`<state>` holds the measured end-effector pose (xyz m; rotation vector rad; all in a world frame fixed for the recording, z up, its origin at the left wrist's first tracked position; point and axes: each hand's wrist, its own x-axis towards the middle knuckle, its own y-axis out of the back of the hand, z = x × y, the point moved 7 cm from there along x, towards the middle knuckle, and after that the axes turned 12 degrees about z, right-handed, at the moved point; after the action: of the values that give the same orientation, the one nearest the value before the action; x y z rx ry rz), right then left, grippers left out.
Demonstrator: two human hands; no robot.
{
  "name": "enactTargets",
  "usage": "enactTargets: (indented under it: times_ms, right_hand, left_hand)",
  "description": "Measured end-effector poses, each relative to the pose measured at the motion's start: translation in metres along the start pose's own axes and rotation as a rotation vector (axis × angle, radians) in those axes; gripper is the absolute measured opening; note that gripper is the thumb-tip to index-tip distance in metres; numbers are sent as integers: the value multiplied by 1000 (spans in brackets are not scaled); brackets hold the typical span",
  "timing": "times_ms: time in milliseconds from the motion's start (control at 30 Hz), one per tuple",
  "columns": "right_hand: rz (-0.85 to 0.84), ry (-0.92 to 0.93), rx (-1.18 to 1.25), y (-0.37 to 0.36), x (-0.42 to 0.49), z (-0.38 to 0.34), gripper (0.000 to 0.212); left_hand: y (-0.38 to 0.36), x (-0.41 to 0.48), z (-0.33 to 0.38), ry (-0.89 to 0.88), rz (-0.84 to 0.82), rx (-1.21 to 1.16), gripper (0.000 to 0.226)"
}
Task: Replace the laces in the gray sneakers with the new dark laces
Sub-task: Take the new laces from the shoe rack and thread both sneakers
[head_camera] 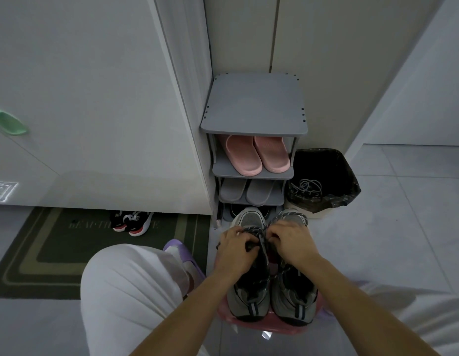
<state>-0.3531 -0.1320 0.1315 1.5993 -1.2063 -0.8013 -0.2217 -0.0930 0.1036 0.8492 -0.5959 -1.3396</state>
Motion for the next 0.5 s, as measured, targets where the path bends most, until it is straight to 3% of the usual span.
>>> enactTargets:
  times_ms: [200, 500]
  right_hand:
    - [-7, -171, 72, -4, -1, 5, 11]
    - [-88, -232, 87, -7, 0, 4, 16]
  left_hand:
    - [-1, -1, 2, 45, 20, -40, 29]
    - [-3, 4, -1, 89, 16, -66, 25]
